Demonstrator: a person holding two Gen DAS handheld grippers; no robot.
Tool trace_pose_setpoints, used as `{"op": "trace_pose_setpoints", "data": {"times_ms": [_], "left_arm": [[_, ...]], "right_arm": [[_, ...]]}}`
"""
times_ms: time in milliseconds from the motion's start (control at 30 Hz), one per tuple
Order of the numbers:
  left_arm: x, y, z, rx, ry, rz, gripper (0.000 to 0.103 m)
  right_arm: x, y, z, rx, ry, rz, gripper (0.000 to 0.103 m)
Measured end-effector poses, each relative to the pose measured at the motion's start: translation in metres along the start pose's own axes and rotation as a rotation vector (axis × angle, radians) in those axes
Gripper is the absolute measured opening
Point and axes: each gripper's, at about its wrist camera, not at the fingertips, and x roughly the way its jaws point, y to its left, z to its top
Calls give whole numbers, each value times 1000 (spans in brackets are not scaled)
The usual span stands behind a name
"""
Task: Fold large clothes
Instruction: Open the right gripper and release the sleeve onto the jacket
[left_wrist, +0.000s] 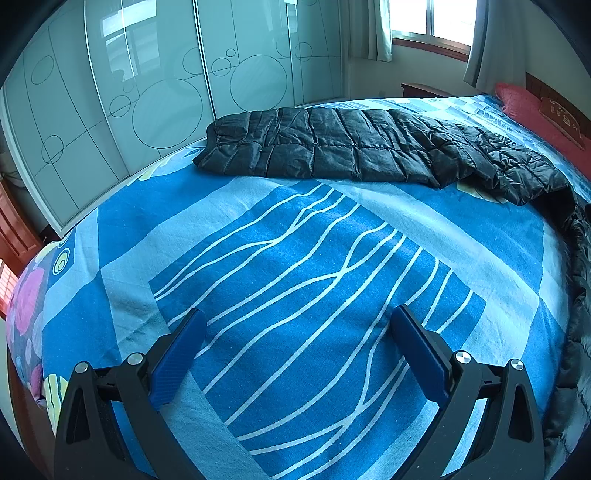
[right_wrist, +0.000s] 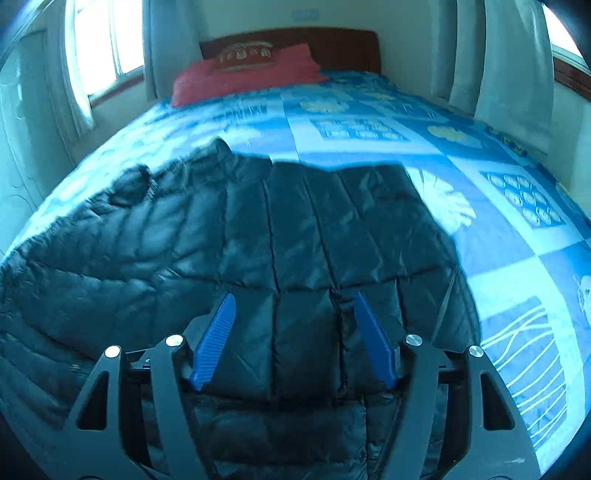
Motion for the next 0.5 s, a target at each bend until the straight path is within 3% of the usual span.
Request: {"op": "trace_pose_setpoints", "data": {"times_ms": [133,333,500], "left_arm": [[0,1,1,-3,8,-6,99],[1,7,4,-25,33,-43,99],[4,25,17,-138,42,-134,99]], "right_arm": [[18,-2,-3,-6,30,11,76],[19,1,-8,-20,19,-4,77],[18,-2,-9,-11,11,14,78]]}}
